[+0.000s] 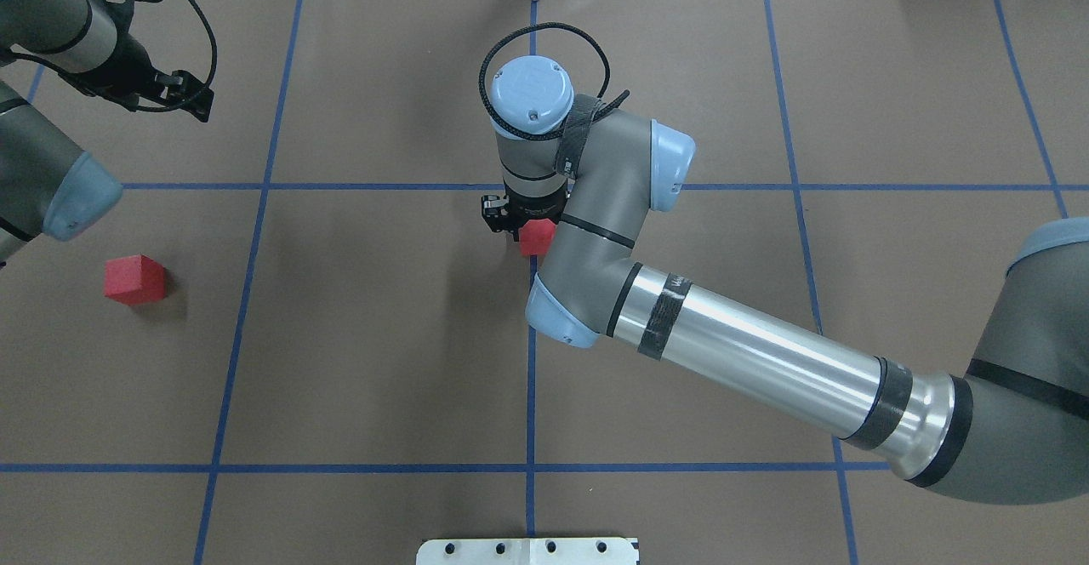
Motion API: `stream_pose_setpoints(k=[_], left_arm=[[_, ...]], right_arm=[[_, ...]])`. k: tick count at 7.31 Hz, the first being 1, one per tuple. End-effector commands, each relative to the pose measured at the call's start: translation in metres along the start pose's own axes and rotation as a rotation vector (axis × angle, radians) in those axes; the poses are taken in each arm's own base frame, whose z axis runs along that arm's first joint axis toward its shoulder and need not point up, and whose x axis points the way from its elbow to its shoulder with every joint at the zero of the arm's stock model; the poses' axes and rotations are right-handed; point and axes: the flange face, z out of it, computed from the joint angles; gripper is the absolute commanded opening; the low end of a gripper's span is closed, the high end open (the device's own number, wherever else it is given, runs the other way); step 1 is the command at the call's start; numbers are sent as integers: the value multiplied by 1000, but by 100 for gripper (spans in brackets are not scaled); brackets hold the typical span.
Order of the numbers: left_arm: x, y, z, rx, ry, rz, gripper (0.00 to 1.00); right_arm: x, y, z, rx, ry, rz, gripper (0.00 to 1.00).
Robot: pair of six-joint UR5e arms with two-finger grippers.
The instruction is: Form red blocks into L shape at center
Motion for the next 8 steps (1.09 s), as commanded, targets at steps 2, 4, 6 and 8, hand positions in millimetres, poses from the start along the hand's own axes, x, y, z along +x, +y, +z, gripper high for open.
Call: stream_pose_setpoints(k=[2, 4, 6, 8], left_arm=[[-1, -1, -2, 2, -1, -2, 99], [-8, -3, -9, -7, 21, -9, 99], [-20, 9, -10, -12, 23, -16, 99], [-46, 50, -16, -17, 16, -34, 99]], right_arm=[[7, -13, -11, 16, -4, -2, 79], [17, -33, -51, 32, -52, 9, 99], [37, -55, -102, 16, -139, 41, 99], [77, -82, -150, 21, -180, 96, 99]])
